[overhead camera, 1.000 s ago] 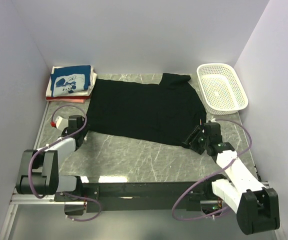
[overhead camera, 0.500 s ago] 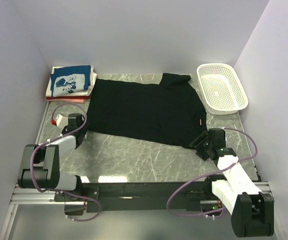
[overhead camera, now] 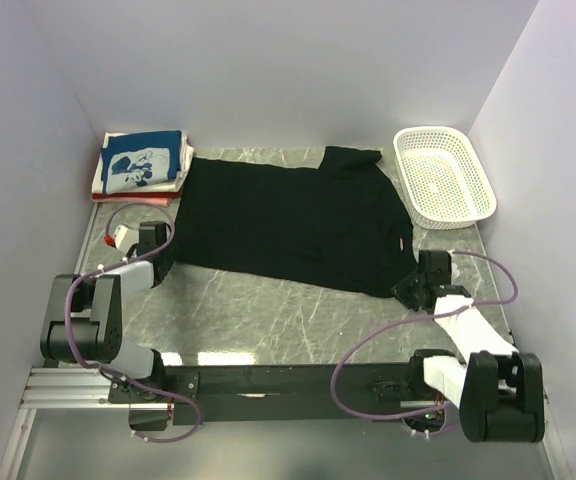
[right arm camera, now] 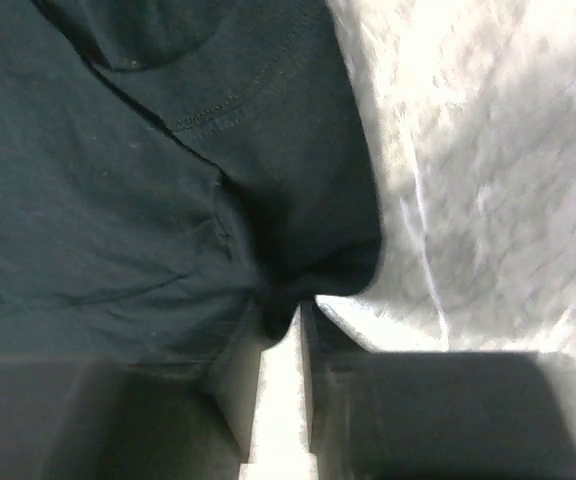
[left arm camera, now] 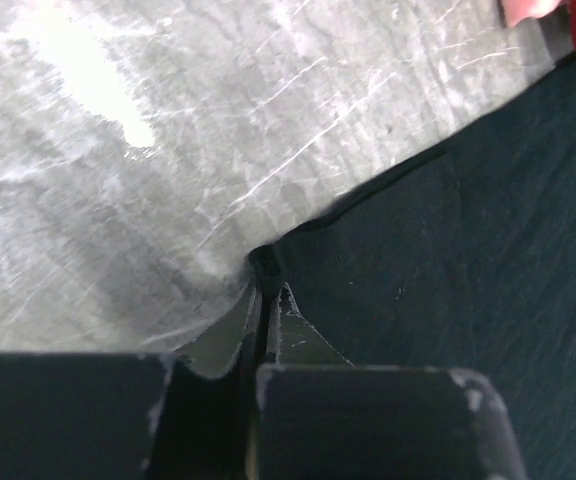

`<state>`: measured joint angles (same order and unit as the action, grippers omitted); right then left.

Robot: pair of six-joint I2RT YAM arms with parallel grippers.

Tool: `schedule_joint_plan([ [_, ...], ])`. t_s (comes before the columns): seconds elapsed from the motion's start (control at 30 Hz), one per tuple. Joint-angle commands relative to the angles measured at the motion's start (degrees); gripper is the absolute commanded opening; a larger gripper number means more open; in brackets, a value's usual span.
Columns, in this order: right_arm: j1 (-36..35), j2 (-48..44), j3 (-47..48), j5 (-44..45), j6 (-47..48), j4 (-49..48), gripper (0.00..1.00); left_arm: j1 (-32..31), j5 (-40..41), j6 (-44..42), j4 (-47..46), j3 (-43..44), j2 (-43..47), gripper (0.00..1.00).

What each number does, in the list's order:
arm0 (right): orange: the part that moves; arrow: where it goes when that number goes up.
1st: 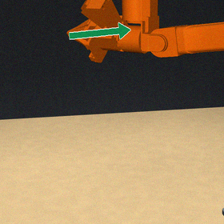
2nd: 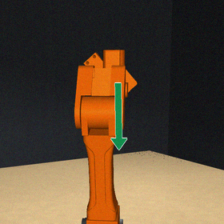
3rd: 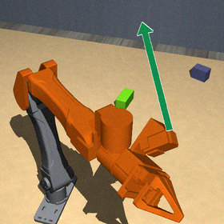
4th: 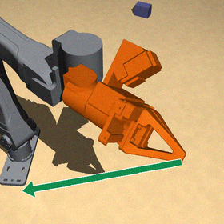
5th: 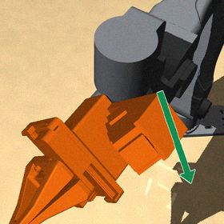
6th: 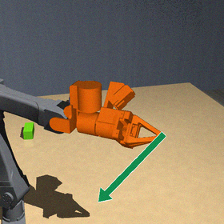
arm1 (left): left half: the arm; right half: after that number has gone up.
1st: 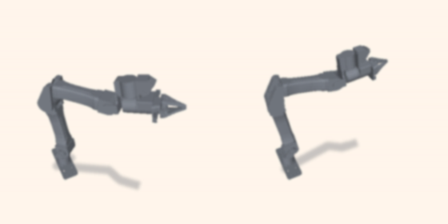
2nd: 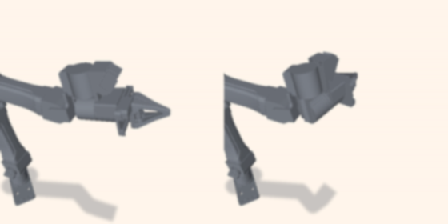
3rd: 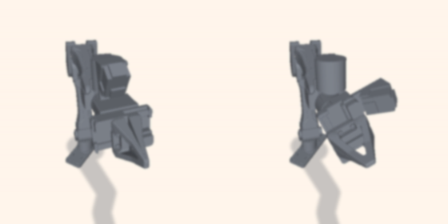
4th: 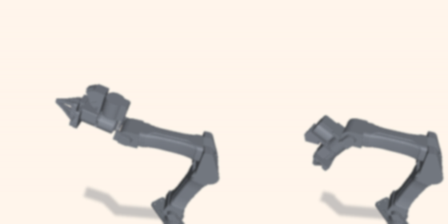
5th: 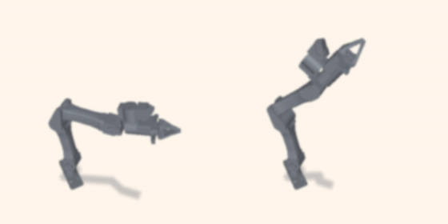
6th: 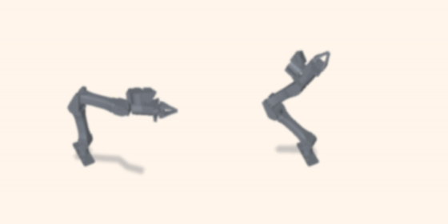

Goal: Fold and stack the t-shirts
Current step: Fold the tshirt

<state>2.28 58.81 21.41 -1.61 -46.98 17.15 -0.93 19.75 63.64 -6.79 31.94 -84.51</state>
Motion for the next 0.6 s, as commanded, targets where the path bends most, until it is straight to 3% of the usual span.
schedule_joint_plan([
  [0.0,0.4,2.9,4.7,3.6,2.5,-0.6,0.12,0.1,1.6,-0.1,5.6,1.3,2.9,0.01],
  [0.1,0.5,2.5,7.2,3.3,3.7,1.5,0.01,0.1,3.9,-0.4,9.5,1.1,7.2,0.01],
  [0.3,0.8,-6.1,10.1,-1.7,4.8,9.9,0.00,0.1,8.8,0.2,19.1,-0.9,17.1,0.01],
  [0.57,1.2,-15.6,15.1,-3.0,5.0,26.9,0.00,0.1,13.1,6.3,34.4,-6.5,37.5,0.01],
])
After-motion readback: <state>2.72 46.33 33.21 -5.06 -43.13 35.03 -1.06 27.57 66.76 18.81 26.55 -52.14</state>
